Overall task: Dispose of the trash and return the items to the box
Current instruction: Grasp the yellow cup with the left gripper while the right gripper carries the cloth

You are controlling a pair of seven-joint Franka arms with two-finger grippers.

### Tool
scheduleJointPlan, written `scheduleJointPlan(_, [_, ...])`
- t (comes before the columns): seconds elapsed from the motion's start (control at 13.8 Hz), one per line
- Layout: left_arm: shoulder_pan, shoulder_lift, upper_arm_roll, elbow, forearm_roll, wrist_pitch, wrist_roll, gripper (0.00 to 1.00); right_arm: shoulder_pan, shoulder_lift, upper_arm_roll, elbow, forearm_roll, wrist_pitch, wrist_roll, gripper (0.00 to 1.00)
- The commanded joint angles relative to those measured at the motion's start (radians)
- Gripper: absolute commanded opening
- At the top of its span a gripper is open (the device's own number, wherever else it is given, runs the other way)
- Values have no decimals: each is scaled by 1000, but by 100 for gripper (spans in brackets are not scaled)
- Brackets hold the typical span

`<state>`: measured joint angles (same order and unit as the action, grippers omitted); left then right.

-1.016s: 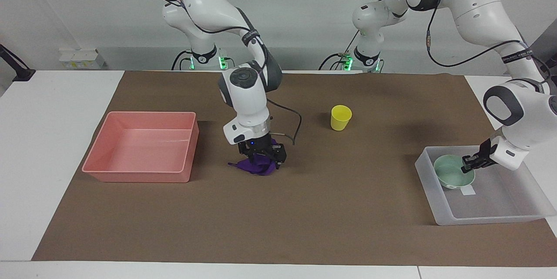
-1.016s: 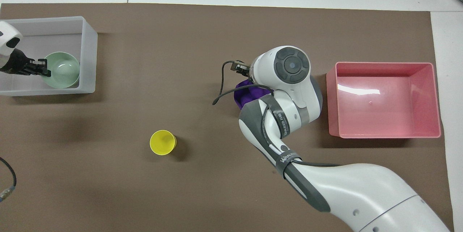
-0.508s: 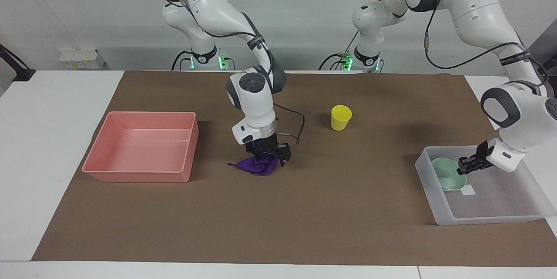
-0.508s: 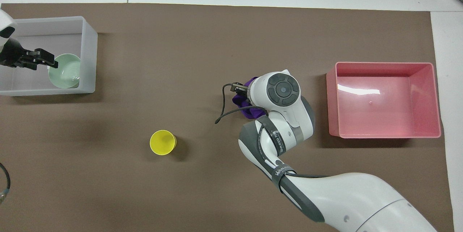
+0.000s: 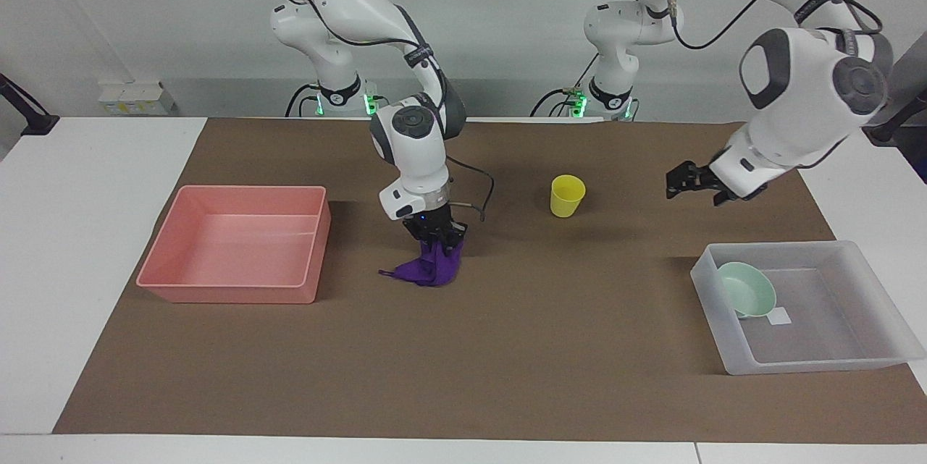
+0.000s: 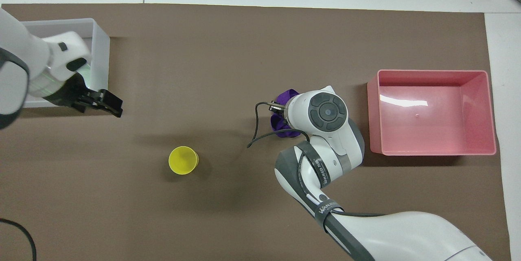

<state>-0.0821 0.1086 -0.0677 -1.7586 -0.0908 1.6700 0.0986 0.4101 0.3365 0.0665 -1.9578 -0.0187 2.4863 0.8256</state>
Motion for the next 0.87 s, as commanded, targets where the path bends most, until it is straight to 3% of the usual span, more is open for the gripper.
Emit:
scheduleJointPlan(0.0, [-112,-171,14,-361,-30,239,-14,100,-43,-69,2,-7,-9,2,3,0])
scheduleJointPlan(0.29, [-274,-110,17,-427,-37,389,-161,100,-138,-192,-4,-7,-15,-70,-26,0])
scheduleJointPlan(0.58, [-269,-83,17,-429,-35,384,-165,100,-267,-338,-7,-9,-15,-251,-135,0])
scheduleJointPlan(0.8, [-246,-79,19,-427,-35,383,-163,100,-384,-396,-7,-13,-17,-369,-215,0])
